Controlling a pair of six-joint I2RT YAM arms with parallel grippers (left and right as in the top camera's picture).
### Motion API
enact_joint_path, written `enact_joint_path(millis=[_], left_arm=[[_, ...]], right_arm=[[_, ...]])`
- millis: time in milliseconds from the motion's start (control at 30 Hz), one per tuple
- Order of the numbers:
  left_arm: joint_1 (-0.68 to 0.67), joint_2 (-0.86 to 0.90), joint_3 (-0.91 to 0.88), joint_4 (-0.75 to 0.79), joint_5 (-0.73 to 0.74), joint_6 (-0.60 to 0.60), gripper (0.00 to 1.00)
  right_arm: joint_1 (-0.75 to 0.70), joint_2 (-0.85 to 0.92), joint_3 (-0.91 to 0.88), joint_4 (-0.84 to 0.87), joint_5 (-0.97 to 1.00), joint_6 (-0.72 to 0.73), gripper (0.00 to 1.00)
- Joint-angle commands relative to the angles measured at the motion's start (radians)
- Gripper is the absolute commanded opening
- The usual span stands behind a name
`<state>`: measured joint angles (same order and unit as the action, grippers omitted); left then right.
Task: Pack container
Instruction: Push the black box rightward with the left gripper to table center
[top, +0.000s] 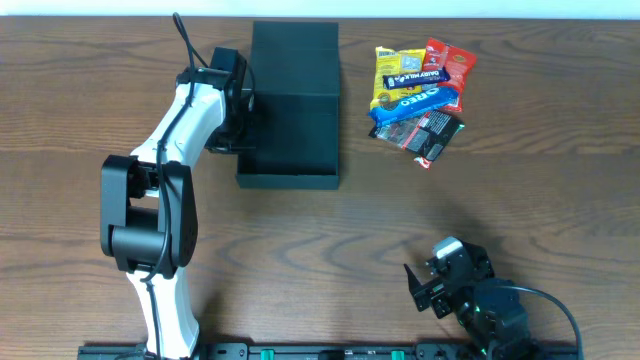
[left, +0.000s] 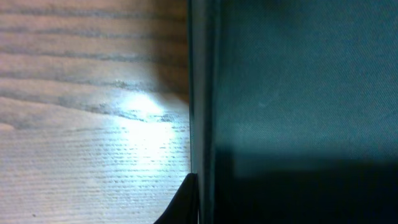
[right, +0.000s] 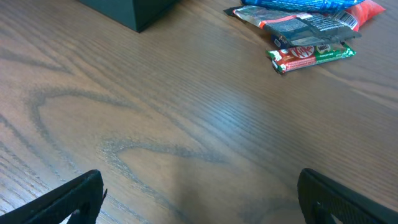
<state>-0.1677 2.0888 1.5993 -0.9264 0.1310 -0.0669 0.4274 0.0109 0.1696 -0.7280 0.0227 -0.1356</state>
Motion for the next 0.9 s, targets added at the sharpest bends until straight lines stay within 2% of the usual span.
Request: enact_joint_path(millis=[0, 333, 467, 867], left_arm=[[-0.004, 0.000, 0.011, -0.023, 0.017, -0.069, 0.06], [-0.076, 0.000, 0.011, -0.019, 0.014, -0.040, 0.06], [-0.106, 0.000, 0.011, -0.019, -0.044, -0.037, 0.06], [-0.117, 0.000, 0.011, -0.020, -0.052, -0.061, 0.06]], right_arm=[[-0.002, -0.005, -0.010, 0.000, 0.007, 0.007, 0.99], [-0.002, -0.005, -0.010, 0.000, 0.007, 0.007, 0.99], [-0.002, -0.005, -0.010, 0.000, 0.007, 0.007, 0.99], [-0.002, -0.005, -0.010, 0.000, 0.007, 0.007, 0.99]])
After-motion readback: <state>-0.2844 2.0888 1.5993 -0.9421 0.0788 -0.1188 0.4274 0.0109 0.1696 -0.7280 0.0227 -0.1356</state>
